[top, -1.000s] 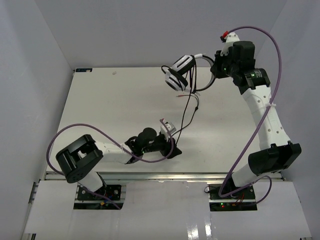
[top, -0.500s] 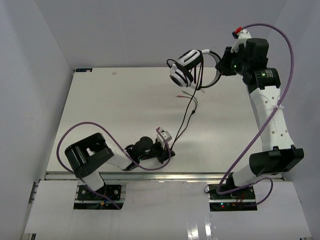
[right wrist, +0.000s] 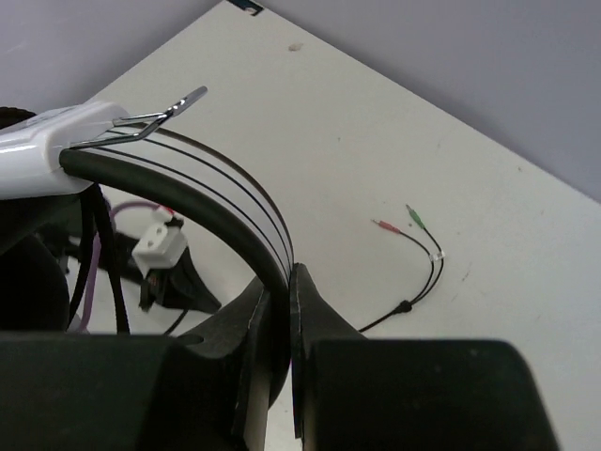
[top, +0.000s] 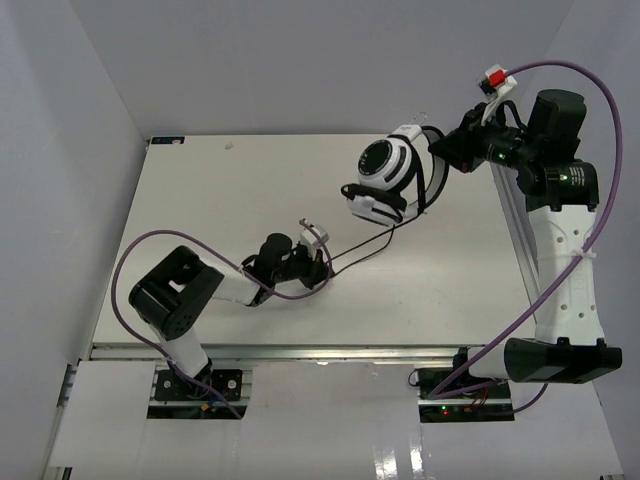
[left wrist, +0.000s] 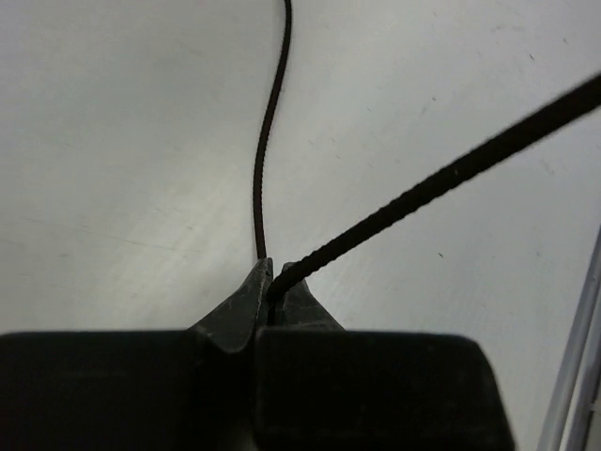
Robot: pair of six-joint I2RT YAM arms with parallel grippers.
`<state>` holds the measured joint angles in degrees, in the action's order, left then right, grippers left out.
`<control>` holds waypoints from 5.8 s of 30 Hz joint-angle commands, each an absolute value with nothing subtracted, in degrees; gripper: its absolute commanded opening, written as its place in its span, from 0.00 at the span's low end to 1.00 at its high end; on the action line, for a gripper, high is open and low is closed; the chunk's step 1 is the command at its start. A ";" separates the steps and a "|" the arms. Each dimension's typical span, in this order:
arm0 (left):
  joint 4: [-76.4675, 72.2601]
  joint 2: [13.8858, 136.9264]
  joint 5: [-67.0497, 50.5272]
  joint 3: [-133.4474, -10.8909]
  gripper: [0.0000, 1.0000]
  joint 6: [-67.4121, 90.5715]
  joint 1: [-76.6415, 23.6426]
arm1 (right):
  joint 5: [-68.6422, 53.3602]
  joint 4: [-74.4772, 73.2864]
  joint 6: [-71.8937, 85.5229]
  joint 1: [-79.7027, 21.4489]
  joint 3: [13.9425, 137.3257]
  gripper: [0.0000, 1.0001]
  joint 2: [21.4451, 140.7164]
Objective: Wrap the headphones
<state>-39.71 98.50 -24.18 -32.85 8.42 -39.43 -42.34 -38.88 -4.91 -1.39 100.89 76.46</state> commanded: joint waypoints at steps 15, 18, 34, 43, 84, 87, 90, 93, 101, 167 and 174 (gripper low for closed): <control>1.02 92.94 -22.72 -64.35 0.02 0.70 -26.77 | -22.66 -48.12 -43.98 -17.15 73.49 0.08 61.38; 5.22 91.35 -27.02 -68.73 0.03 4.16 -26.46 | -15.65 -43.85 -42.01 -19.85 69.64 0.08 62.01; 10.54 87.09 -56.25 -77.31 0.00 28.29 -27.06 | 21.15 -24.17 -31.87 -29.27 71.33 0.08 77.40; 10.03 84.75 -57.27 -73.37 0.08 33.42 -34.02 | 27.62 -23.14 -23.70 -27.43 85.33 0.08 87.75; 47.93 91.29 3.35 -96.50 0.13 -6.94 -43.51 | -1.49 -34.19 -28.65 -17.84 92.14 0.08 88.59; 48.06 90.84 2.90 -96.31 0.12 -7.10 -43.51 | -1.34 -34.01 -28.60 -17.82 91.83 0.07 88.70; 46.87 90.62 -7.26 -95.71 0.12 -4.09 -43.59 | -0.95 -33.41 -26.78 -17.84 92.11 0.08 89.20; 43.56 90.45 -15.71 -94.07 0.12 0.22 -43.51 | -1.49 -33.49 -24.73 -18.10 93.24 0.08 90.67; 30.53 92.74 -32.39 -89.60 0.12 15.13 -44.31 | 2.50 -32.58 -15.03 -19.07 96.38 0.08 95.00; -48.65 122.46 -9.49 -67.39 0.68 -14.67 -56.25 | -34.68 -32.59 9.60 -3.08 97.69 0.08 78.37; -49.68 123.68 -10.76 -68.75 0.04 -11.08 -56.25 | -34.29 -32.44 9.17 -3.08 96.54 0.08 77.42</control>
<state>-48.95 125.20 -8.05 -68.78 -12.89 -56.01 -31.83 -37.01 6.07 -3.03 96.51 80.12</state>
